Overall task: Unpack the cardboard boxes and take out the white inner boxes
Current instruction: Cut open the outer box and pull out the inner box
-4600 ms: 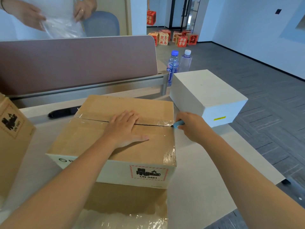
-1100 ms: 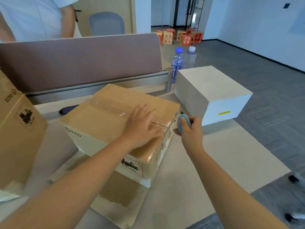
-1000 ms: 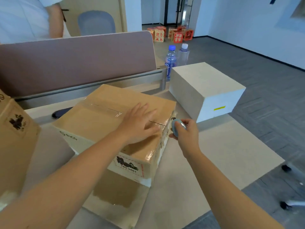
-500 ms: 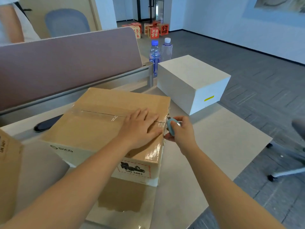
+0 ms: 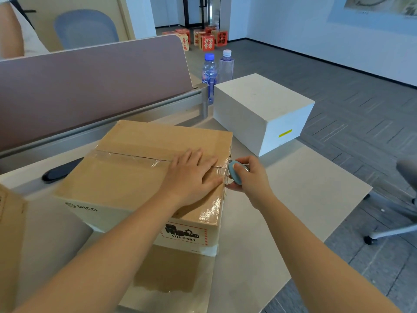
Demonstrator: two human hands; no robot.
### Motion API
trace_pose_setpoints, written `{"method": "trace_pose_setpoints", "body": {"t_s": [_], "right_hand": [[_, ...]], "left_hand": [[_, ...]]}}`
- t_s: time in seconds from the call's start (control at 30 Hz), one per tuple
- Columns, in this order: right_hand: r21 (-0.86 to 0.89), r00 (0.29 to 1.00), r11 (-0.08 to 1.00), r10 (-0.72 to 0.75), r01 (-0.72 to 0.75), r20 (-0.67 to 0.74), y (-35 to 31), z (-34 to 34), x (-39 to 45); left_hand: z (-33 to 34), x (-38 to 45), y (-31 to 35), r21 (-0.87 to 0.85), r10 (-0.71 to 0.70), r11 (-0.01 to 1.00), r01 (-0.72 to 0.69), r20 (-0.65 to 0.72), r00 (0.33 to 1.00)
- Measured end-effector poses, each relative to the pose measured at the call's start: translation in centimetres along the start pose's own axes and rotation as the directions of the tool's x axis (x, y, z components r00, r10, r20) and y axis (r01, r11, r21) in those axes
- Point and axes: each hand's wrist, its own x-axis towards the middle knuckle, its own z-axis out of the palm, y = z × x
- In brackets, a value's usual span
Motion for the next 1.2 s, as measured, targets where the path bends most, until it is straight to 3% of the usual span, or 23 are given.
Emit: {"method": "trace_pose_setpoints", "body": {"t_s": [0.23, 0.77, 0.97, 1.2], "right_hand": [[-0.017, 0.992, 0.999, -0.025, 0.027, 0.122, -0.6, -0.6, 0.2], [-0.015, 0.976, 0.999, -0.040, 0.044, 0.214, -0.3, -0.8, 0.0], [-0.056, 0.986, 0.995, -0.070, 0.079, 0.150, 0.3, -0.8, 0.0], [-0.091, 0.966, 0.992, -0.063, 0.089, 0.252, 0.2, -1.1, -1.2]], "left_hand": [[0.1, 0.1, 0.1, 0.000, -0.004, 1.000, 0.004, 0.003, 1.000], [0.2, 0.3, 0.1, 0.003, -0.009, 1.000, 0.009, -0.018, 1.000], [0.2, 0.2, -0.1, -0.016, -0.008, 1.000, 0.008, -0.026, 1.000], [0.2, 0.4, -0.2, -0.005, -0.003, 1.000, 0.003, -0.028, 1.000]]}}
